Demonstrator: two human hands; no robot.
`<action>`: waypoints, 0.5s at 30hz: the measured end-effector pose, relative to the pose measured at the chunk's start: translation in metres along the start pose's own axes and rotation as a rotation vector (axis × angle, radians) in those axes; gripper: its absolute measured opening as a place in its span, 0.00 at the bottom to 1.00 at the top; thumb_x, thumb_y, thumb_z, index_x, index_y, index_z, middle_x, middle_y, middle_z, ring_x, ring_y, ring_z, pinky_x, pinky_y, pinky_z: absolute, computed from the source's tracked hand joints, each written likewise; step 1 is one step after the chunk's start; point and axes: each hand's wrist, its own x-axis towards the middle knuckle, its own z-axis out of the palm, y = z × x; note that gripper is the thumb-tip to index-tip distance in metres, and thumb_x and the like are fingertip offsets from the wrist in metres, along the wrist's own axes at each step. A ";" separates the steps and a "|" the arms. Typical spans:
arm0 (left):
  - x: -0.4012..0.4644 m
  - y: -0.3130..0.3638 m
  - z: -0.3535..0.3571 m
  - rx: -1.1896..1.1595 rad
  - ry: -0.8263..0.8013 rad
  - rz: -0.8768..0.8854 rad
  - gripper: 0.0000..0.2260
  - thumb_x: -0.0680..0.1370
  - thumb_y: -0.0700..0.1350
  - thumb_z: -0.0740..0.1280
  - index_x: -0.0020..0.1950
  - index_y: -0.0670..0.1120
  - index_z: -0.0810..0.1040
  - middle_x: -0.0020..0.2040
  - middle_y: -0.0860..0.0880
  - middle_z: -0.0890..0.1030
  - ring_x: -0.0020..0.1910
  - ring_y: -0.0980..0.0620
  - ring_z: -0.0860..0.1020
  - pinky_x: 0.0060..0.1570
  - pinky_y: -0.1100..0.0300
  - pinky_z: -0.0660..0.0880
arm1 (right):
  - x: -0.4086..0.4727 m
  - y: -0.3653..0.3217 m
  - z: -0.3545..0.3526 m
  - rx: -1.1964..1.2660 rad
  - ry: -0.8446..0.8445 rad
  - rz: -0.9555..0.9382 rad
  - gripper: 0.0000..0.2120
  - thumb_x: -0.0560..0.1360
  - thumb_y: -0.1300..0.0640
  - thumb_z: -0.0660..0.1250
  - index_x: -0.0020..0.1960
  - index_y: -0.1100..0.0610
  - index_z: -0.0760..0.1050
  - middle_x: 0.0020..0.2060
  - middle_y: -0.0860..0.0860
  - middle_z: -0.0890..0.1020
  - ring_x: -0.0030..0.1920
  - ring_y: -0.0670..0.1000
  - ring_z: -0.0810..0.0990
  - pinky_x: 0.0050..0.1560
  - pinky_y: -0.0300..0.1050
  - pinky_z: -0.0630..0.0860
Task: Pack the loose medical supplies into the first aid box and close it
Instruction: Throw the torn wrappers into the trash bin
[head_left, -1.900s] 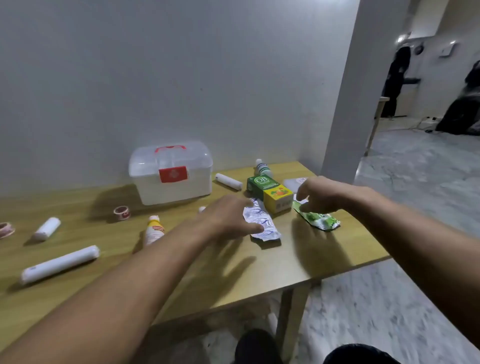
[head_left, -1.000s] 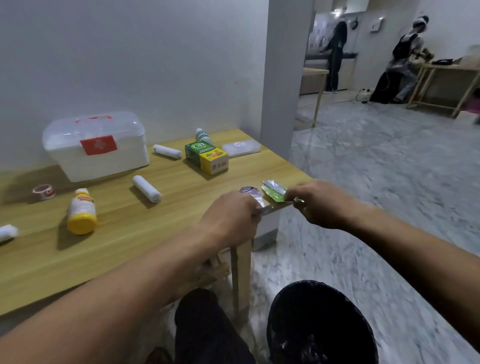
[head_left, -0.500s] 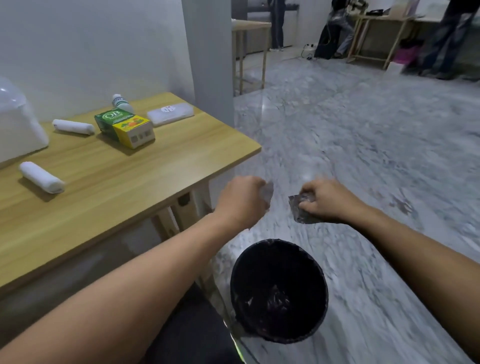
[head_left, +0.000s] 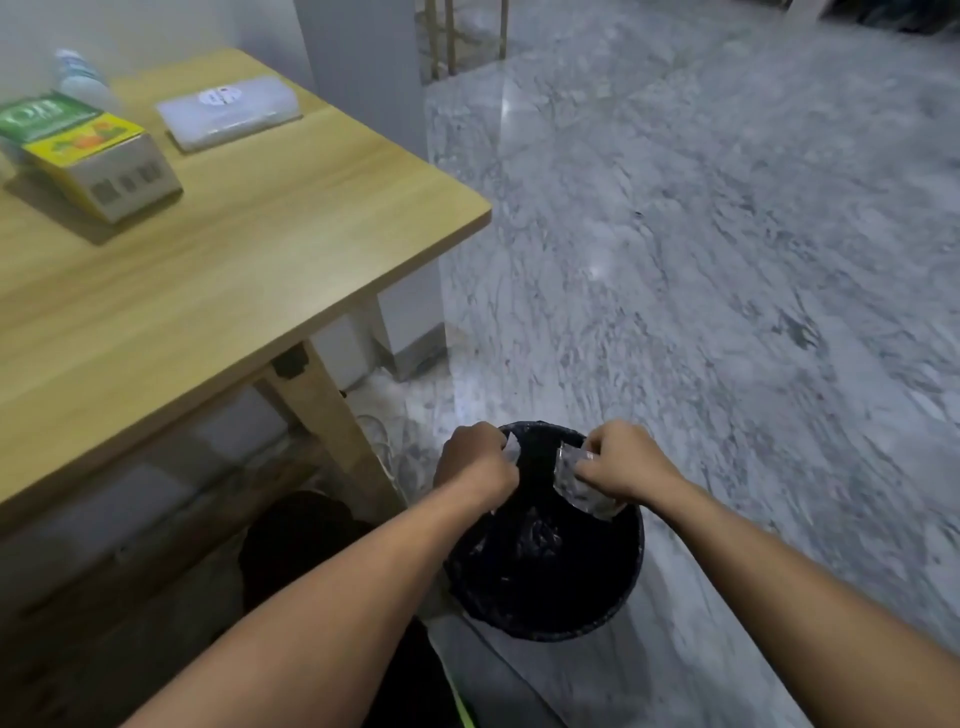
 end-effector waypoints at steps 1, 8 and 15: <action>0.001 -0.001 0.004 0.012 -0.011 -0.024 0.16 0.77 0.46 0.63 0.31 0.44 0.69 0.29 0.48 0.69 0.27 0.51 0.68 0.28 0.60 0.63 | 0.003 0.001 0.006 0.012 -0.012 0.023 0.14 0.70 0.61 0.65 0.27 0.52 0.70 0.25 0.48 0.71 0.31 0.51 0.74 0.25 0.38 0.63; 0.000 -0.008 0.012 -0.013 -0.156 -0.050 0.13 0.72 0.50 0.69 0.31 0.48 0.70 0.35 0.48 0.78 0.37 0.49 0.77 0.36 0.59 0.71 | 0.012 0.004 0.030 0.015 -0.122 0.100 0.16 0.74 0.50 0.66 0.37 0.62 0.80 0.30 0.57 0.83 0.30 0.57 0.84 0.38 0.48 0.83; -0.004 0.014 -0.045 0.187 -0.196 0.088 0.23 0.71 0.56 0.69 0.61 0.44 0.77 0.58 0.46 0.80 0.55 0.45 0.79 0.55 0.51 0.78 | 0.006 -0.029 -0.031 -0.107 -0.040 -0.058 0.12 0.74 0.50 0.67 0.47 0.58 0.82 0.36 0.56 0.84 0.33 0.55 0.82 0.44 0.48 0.82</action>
